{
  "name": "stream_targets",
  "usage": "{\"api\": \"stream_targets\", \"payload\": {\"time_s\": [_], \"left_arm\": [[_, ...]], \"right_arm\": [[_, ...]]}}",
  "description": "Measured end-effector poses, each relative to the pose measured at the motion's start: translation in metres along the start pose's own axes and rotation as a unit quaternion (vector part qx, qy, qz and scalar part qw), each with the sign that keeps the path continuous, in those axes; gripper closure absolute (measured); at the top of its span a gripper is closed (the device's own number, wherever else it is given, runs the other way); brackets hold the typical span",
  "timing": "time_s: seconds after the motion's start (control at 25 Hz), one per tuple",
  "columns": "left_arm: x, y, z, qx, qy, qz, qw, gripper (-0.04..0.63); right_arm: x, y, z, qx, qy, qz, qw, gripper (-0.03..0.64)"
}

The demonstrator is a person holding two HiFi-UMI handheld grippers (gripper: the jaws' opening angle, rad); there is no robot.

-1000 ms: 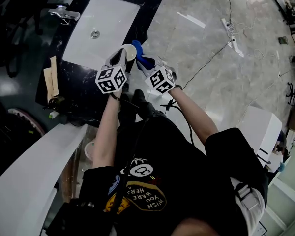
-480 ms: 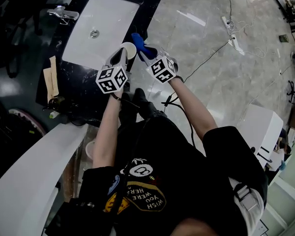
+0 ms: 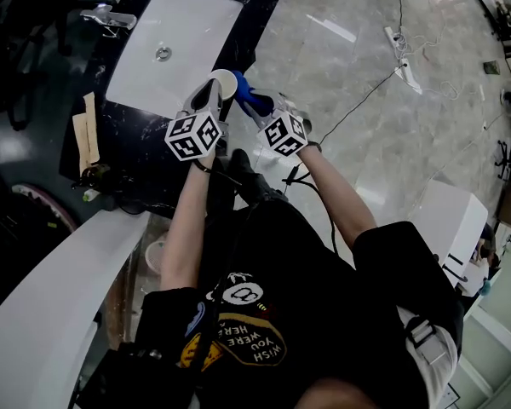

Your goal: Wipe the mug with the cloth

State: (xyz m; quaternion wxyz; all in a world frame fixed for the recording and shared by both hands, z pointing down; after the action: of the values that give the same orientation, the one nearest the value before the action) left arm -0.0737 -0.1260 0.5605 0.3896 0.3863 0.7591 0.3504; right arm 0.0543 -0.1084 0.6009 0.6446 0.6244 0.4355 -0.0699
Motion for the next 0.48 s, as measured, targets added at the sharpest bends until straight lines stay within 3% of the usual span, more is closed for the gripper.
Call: {"api": "stream_targets", "payload": {"time_s": [0.24,0.4,0.48], "left_arm": [[0.000,0.000,-0.001,-0.003,0.004,-0.002,1.0000,0.591],[-0.001,0.000,0.001,-0.009,0.008,-0.006,0.9999,0.592],[0.001,0.000,0.000,-0.010,0.005,-0.008,0.9999,0.591]], "right_arm": [[-0.035,-0.030,0.042,0.097,-0.006,0.009,0.995,0.554],[-0.045,-0.050,0.071,0.049,0.010,0.027,0.998,0.554],[-0.052,-0.057,0.081,-0.012,0.006,0.048,0.999,0.554]]}}
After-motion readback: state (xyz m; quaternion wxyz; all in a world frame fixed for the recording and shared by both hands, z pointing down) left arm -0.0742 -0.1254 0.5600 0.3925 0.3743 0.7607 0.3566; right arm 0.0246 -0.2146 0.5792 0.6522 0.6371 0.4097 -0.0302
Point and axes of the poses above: the fingertips, and each gripper's own axes: x backward along the fingers, z to its right, y out of its underside, the point moved 5 cm from there along x, backward along the fingers, and after that the axes turned 8 degrees about -x, right-handed, at the moved point
